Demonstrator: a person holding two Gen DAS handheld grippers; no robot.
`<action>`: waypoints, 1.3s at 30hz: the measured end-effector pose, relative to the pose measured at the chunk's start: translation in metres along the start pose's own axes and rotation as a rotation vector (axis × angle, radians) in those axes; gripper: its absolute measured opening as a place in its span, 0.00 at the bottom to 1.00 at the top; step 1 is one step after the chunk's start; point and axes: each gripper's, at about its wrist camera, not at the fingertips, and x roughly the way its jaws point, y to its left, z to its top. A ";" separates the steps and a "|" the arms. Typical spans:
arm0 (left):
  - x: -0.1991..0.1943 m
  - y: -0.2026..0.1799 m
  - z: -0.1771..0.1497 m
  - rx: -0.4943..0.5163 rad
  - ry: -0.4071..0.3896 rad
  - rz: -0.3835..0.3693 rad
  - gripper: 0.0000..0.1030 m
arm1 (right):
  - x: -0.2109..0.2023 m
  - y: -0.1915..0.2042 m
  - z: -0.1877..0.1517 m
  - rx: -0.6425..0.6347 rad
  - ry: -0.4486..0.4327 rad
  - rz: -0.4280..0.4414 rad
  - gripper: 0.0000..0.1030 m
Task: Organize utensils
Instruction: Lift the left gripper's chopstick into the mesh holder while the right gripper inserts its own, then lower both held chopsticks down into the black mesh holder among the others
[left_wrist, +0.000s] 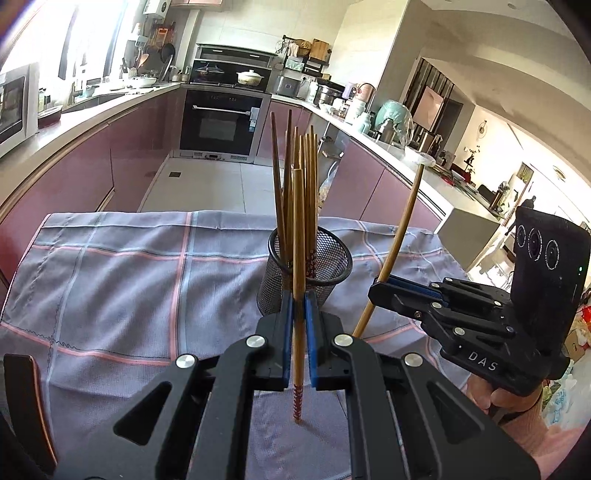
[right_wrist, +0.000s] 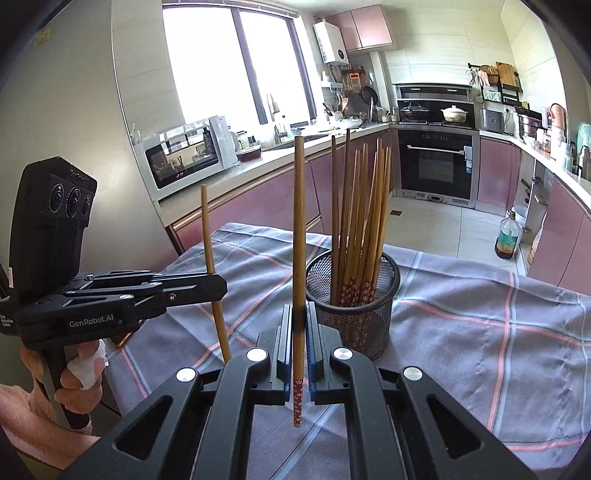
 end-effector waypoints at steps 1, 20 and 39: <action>0.000 0.000 0.002 0.000 -0.003 -0.001 0.07 | -0.001 -0.001 0.002 -0.001 -0.005 -0.003 0.05; -0.033 -0.015 0.051 0.030 -0.136 -0.034 0.07 | -0.025 -0.009 0.035 -0.034 -0.108 -0.042 0.05; -0.051 -0.035 0.099 0.052 -0.257 -0.008 0.07 | -0.023 -0.011 0.072 -0.057 -0.198 -0.068 0.05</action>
